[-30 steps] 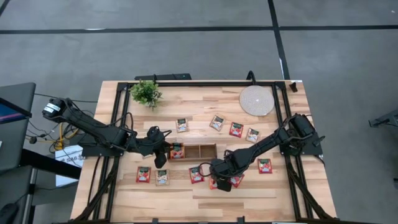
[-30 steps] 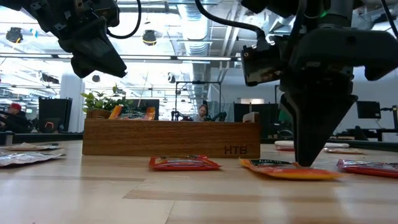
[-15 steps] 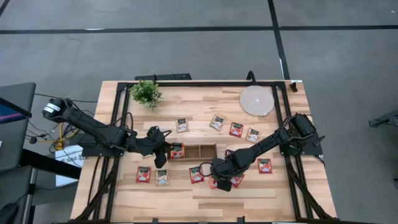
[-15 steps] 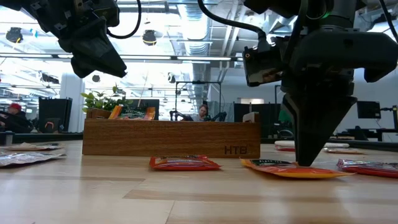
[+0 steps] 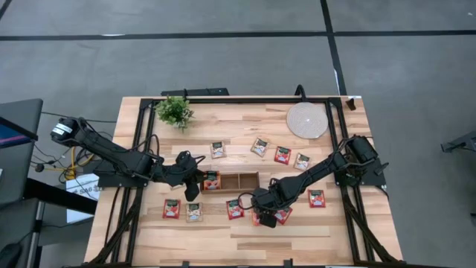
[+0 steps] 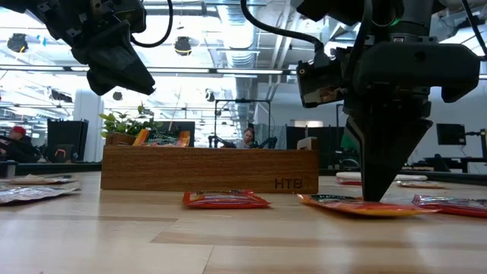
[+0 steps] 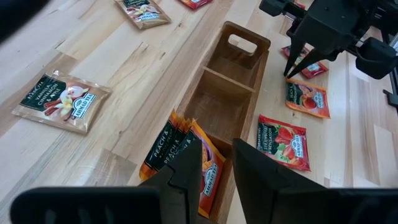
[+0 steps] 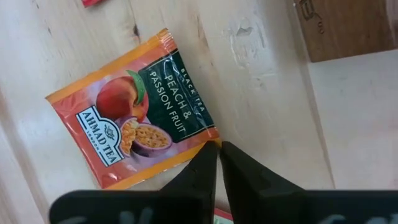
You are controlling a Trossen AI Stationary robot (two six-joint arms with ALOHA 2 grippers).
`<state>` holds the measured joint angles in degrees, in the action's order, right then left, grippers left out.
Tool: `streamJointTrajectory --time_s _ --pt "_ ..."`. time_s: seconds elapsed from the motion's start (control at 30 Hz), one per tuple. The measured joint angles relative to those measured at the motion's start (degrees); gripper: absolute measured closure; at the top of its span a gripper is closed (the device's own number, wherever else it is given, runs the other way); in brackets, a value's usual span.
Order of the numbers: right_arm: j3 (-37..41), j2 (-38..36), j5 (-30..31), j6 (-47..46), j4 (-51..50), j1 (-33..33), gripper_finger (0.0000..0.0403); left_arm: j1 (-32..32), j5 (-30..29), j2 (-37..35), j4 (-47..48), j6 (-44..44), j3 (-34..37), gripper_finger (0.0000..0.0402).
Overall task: Pick & Place Tea
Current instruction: Put the orange tea bag into the left section of the wooden organizer
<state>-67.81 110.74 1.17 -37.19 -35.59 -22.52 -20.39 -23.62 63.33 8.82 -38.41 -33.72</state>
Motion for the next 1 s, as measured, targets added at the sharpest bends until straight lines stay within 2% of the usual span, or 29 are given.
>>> streamJointTrajectory --time_s 0.4,0.8,1.0 --pt "0.31 -4.45 -0.67 -1.52 -3.43 1.39 0.0284 0.01 0.00 0.00 -0.50 0.28 -0.01 0.0322" --pt "0.85 -3.29 -1.29 -1.31 -0.74 1.18 0.0274 0.00 0.00 0.00 -2.21 0.61 0.01 0.0322" --pt "0.72 -3.43 -1.25 -0.35 0.41 1.20 0.0256 0.01 0.01 0.00 -2.59 1.14 0.01 0.0322"
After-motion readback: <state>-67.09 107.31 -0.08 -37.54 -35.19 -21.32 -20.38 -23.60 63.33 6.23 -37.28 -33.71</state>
